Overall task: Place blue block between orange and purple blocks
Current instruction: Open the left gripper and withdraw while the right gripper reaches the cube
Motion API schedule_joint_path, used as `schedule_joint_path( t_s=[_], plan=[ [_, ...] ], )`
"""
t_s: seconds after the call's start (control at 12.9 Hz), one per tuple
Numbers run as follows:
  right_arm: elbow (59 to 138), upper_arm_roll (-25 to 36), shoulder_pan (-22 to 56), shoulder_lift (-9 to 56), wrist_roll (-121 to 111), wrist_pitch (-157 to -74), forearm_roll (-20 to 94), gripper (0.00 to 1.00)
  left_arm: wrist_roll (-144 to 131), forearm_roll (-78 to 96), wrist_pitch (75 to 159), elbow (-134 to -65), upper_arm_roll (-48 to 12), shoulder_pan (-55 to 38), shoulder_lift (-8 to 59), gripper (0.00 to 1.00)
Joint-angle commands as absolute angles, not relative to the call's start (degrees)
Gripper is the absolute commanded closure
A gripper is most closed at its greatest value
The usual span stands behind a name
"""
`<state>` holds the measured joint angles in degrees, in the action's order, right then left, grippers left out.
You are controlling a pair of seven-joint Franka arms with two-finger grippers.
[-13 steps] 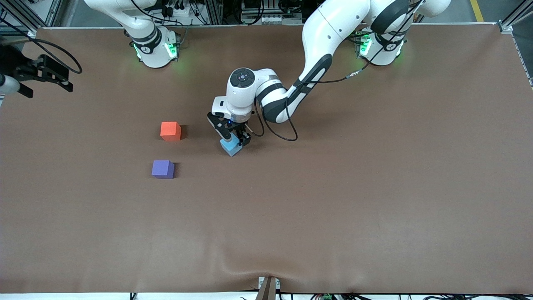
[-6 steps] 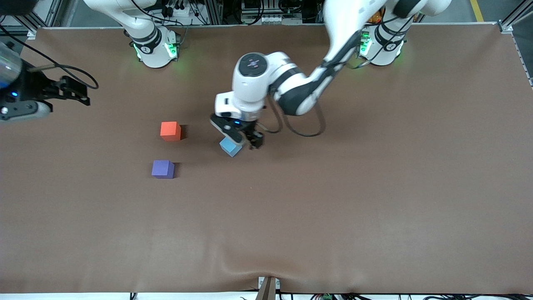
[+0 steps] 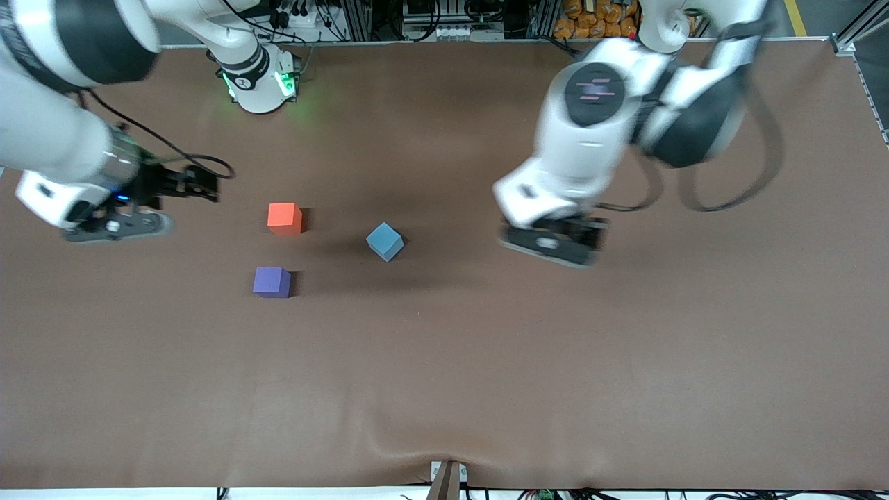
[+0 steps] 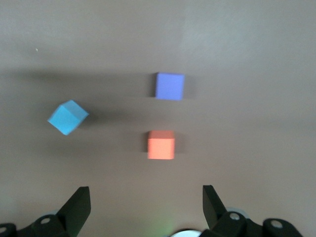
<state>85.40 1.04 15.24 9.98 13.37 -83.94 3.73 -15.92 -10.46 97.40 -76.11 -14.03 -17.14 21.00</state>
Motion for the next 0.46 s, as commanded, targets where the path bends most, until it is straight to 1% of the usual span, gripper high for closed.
schedule_joint_path(
  t_s=[0.0,0.23,0.31,0.39],
  plan=[
    [86.2,1.0,21.2,12.3,32.4,-86.5,5.3,0.00,-16.9,-9.5,93.7,-78.5,-15.1,-8.6,14.7,0.00],
    [91.4,0.9,25.2,12.7,43.1,-93.3,9.7,0.00,-16.4,-8.8,87.8,-78.8,-15.1,-1.9,10.0,0.00],
    [94.1,0.9,26.4,12.7,44.9,-96.6,9.8,0.00,-16.4,-8.1,86.8,-79.7,-15.1,-0.5,8.4,0.00],
    [98.0,0.9,27.6,12.8,47.2,-102.2,9.8,0.00,-16.4,-7.8,86.7,-81.7,-15.2,0.5,6.5,0.00]
  ],
)
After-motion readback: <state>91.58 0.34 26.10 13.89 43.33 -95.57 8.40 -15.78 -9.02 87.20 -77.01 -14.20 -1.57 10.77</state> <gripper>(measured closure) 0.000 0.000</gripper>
